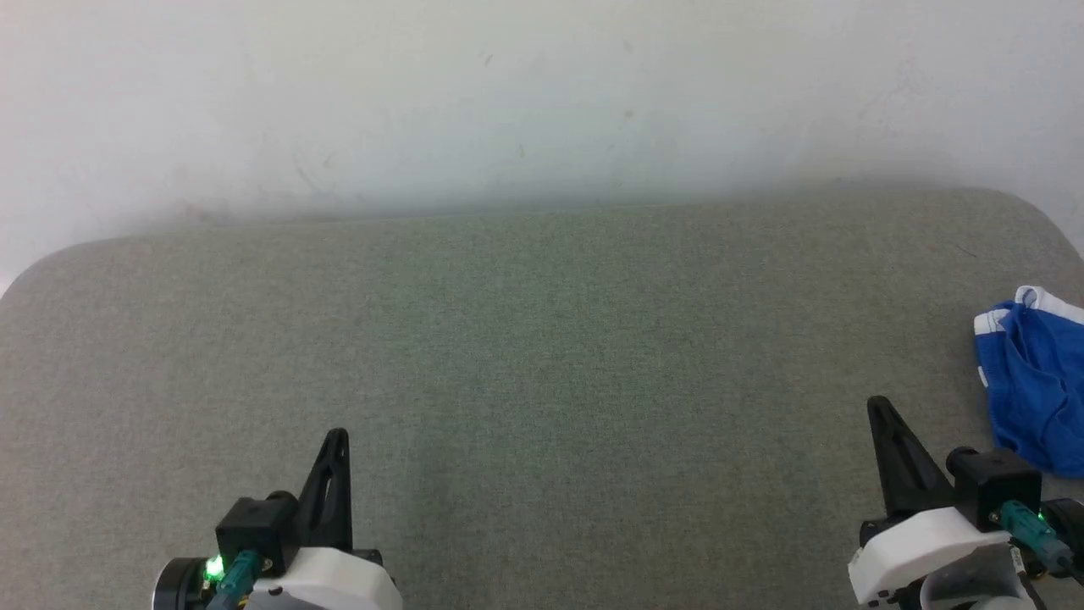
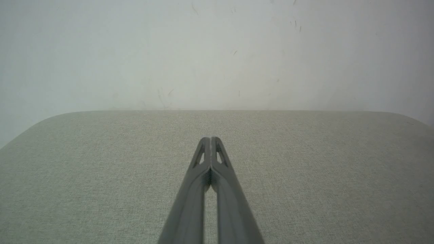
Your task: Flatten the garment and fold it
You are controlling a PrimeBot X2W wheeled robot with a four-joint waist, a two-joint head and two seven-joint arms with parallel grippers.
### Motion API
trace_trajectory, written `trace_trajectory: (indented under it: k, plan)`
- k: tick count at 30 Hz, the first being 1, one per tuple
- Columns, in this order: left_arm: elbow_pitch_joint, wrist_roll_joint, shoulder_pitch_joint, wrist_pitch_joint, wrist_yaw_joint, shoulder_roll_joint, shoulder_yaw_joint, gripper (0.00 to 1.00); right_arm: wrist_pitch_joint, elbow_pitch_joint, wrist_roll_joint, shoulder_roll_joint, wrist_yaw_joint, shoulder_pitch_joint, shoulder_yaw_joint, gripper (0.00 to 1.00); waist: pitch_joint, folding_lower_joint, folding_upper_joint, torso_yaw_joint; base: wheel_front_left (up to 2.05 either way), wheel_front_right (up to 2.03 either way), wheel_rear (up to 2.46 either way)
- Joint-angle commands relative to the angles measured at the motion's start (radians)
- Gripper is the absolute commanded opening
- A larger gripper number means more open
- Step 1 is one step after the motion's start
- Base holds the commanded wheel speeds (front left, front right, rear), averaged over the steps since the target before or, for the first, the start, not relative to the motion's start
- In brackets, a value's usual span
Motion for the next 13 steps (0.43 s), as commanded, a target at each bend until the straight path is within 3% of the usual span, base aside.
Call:
trace_trajectory:
  k: [1, 13]
  plan:
    - [-0.006, 0.010, -0.024, 0.009, -0.010, -0.003, 0.009, 0.00, 0.008, -0.008, -0.006, 0.002, -0.001, -0.013, 0.003, 0.00, 0.000, -0.0001, 0.0000, 0.000, 0.00, 0.00, 0.00]
    - [-0.009, 0.031, -0.037, 0.034, -0.017, -0.007, 0.019, 0.00, 0.029, -0.022, -0.008, 0.002, -0.001, -0.020, 0.016, 0.00, -0.001, -0.0001, 0.0000, -0.002, 0.00, 0.00, 0.00]
